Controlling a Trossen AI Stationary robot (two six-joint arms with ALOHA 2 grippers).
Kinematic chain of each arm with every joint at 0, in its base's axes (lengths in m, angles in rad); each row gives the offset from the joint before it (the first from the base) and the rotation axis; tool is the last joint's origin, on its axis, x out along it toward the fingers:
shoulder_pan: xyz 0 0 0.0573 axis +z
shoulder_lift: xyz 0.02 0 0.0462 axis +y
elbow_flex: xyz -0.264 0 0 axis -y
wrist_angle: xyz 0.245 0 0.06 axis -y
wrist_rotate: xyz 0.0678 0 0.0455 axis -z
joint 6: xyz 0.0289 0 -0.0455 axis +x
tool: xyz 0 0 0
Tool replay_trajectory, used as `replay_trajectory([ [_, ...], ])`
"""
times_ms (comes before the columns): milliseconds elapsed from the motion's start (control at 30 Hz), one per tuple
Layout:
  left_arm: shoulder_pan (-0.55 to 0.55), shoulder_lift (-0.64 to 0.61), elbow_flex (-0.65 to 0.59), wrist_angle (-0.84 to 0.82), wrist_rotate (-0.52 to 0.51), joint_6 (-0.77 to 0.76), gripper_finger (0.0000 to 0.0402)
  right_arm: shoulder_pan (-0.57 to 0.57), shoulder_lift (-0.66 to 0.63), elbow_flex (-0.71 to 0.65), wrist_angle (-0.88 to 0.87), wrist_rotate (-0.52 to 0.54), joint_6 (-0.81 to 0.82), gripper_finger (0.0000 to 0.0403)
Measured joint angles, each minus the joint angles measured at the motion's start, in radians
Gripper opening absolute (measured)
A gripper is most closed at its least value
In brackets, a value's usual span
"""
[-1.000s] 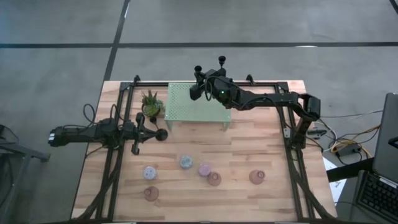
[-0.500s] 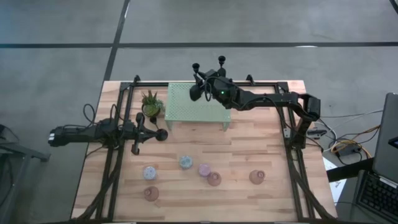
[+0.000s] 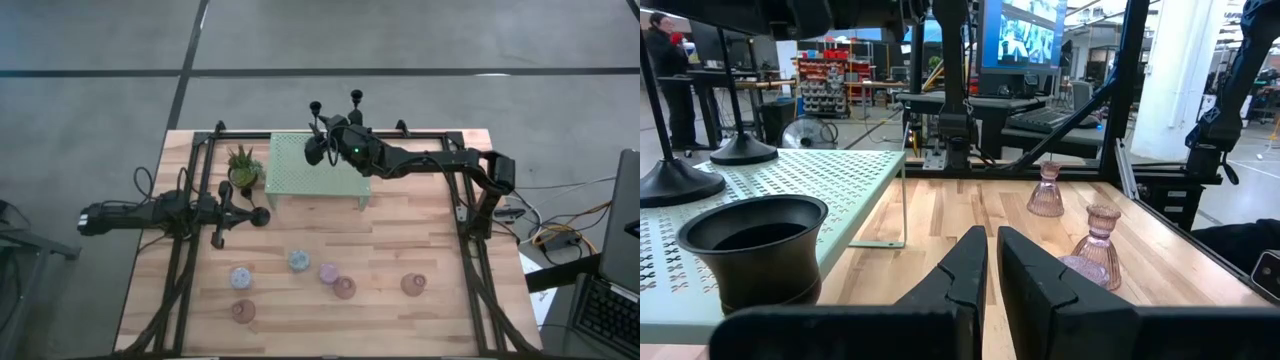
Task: Pick & Place candle stick holders
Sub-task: Put the bottom black candle holder on the shelf
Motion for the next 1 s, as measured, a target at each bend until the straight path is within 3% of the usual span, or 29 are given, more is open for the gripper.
replay_trajectory([
  [233,0.0,0.0,0.0,0.0,0.0,0.0,0.0035,0.041,-0.007,0.0,-0.017,0.004,-0.076,0.02],
  [500,0.0,0.0,0.0,0.0,0.0,0.0,0.0035,0.097,-0.009,-0.001,-0.096,0.111,-0.13,0.0194],
  [633,0.0,0.0,0.0,0.0,0.0,0.0,0.0035,0.12,-0.009,-0.001,-0.184,0.099,-0.134,0.0184],
  [800,0.0,0.0,0.0,0.0,0.0,0.0,0.0035,0.133,-0.009,-0.001,-0.276,-0.032,-0.118,0.0144],
  [1000,0.0,0.0,0.0,0.0,0.0,0.0,0.0035,0.118,-0.009,-0.002,-0.384,-0.187,-0.123,0.0052],
])
